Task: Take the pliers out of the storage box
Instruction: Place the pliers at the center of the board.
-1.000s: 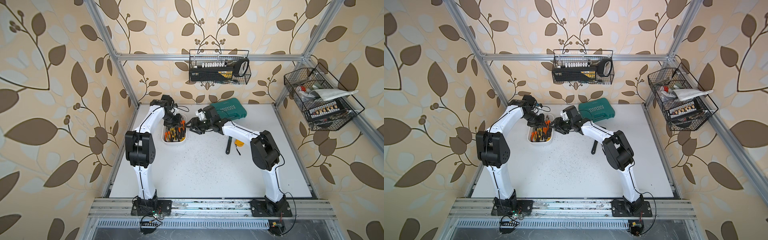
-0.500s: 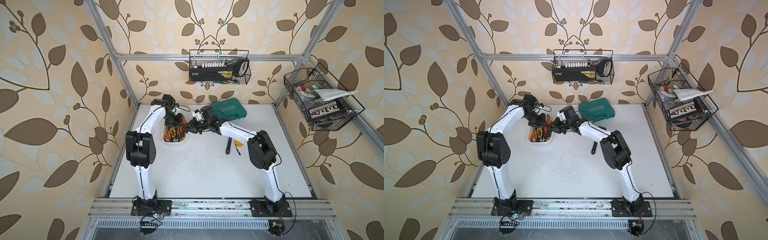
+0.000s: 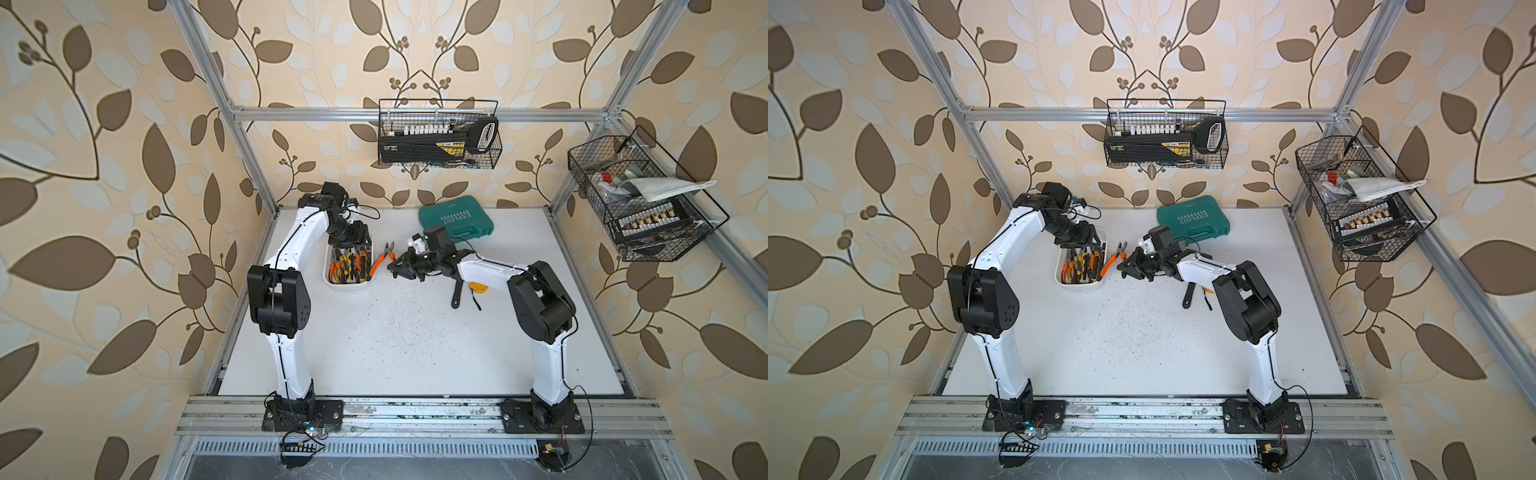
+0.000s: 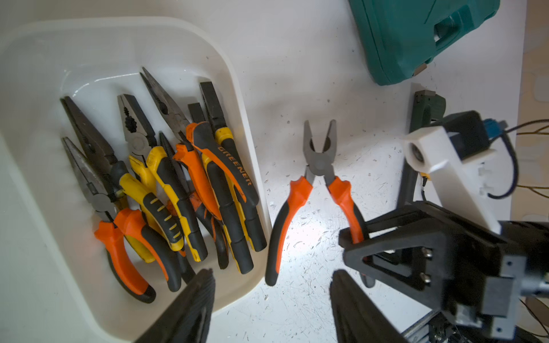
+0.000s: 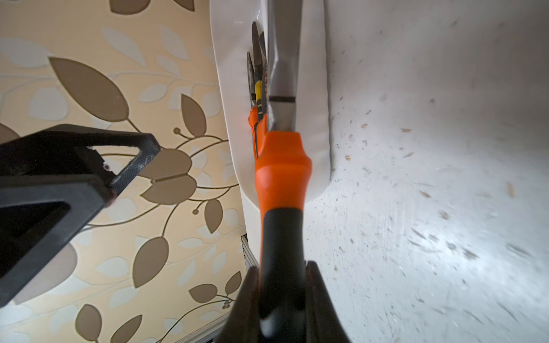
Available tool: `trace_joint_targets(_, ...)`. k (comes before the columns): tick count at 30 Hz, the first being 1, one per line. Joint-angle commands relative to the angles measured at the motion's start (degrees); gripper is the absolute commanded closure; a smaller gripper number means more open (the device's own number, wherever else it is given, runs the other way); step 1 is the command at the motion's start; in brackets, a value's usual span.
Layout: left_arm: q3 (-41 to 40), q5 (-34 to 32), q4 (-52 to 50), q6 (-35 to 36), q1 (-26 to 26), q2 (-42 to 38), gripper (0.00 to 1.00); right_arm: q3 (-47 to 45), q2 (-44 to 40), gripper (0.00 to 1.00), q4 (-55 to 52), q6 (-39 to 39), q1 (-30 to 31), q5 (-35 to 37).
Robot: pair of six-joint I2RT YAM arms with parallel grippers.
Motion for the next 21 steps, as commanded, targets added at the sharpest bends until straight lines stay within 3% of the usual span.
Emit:
trace_joint_targets(1, 0.5, -0.3, 0.0, 1.7, -0.4, -2.7, 0.34, -5.0, -4.7, 1.00, 4.4, -2.1, -1.4, -1.8)
trace_joint_targets(9, -1.6, -0.6, 1.4, 2.0, -0.4, -2.4, 0.34, -10.3, -7.8, 1.00, 3.6, -4.2, -3.7, -5.9)
trace_joint_targets(21, -1.9, -0.8, 1.6, 2.3, -0.4, -2.4, 0.34, -5.8, -0.1, 0.98, -5.1, -8.3, -3.6, -8.9)
